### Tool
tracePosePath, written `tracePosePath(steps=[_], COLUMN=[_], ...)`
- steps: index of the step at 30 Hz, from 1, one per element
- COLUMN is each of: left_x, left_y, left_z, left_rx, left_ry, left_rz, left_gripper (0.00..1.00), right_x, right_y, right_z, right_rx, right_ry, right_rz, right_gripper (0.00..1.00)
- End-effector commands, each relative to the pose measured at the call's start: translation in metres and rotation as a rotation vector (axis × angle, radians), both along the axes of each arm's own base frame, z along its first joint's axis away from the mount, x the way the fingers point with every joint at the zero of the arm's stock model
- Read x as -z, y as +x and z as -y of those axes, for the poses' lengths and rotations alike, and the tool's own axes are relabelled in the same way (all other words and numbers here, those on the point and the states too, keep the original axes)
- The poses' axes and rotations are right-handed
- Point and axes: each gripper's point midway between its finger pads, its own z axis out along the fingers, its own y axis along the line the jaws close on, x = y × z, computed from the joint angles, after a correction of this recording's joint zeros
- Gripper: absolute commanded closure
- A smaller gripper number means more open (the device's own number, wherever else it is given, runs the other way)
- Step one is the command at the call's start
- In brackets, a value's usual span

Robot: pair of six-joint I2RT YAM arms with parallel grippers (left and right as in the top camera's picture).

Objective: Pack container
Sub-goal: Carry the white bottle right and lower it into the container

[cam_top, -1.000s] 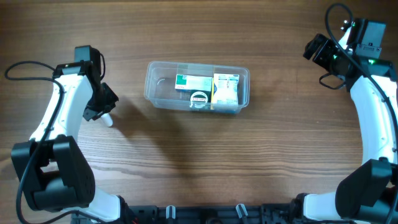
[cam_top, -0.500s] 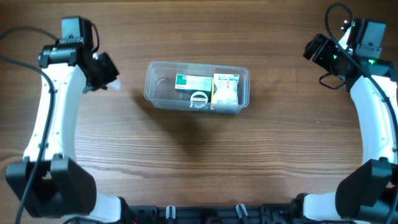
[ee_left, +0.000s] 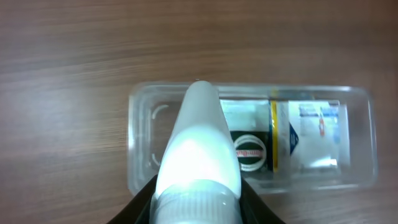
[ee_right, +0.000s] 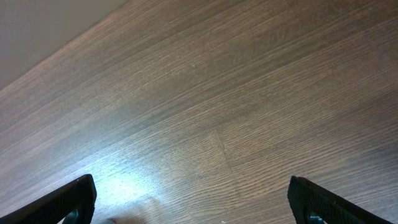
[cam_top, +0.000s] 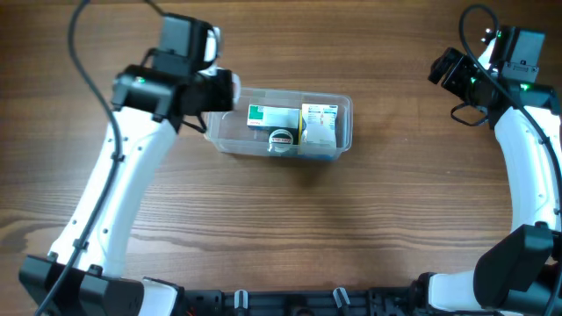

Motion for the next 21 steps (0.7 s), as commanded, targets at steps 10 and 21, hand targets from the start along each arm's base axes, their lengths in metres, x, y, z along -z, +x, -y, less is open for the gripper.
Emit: tracePosePath(steps=[10,21], left_x=[0.069,0.113], left_y=[0.010,0.011], left_z=[-0.003,-0.003], left_rx=[0.024,0.028], left_ry=[0.147,0.184], left_rz=[-0.165,-0.280], left_gripper=[0.68,0.68], right_x=[0.003,0.003], right_y=[0.002,0.002], right_z=[-0.002,-0.002], right_rx=[-0.004,-0.005], right_ry=[0.018,0.017], right_rz=[-0.002,-0.002], right_gripper=[0.00,0.00])
